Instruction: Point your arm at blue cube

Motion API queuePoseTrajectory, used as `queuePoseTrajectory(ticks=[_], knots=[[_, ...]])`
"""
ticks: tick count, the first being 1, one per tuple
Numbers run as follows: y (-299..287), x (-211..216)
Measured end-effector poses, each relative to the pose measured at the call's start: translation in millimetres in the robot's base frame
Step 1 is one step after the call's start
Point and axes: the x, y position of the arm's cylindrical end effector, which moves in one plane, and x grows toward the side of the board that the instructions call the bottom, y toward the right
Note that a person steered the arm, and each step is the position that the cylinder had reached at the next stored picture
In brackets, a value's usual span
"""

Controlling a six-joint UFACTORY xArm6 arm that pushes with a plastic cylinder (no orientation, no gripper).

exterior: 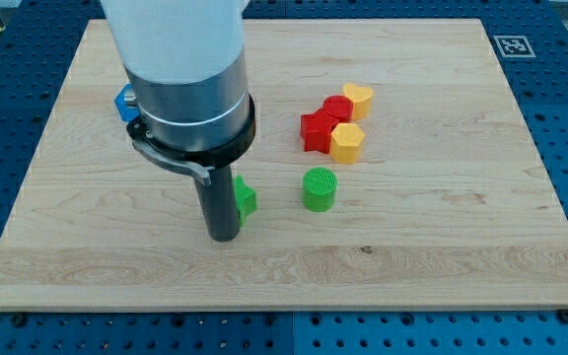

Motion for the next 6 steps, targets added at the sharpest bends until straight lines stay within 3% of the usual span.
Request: queuePoseTrajectory(ticks=[4,5,6], knots=[[-1,-39],[-50,-54],[-123,-94]])
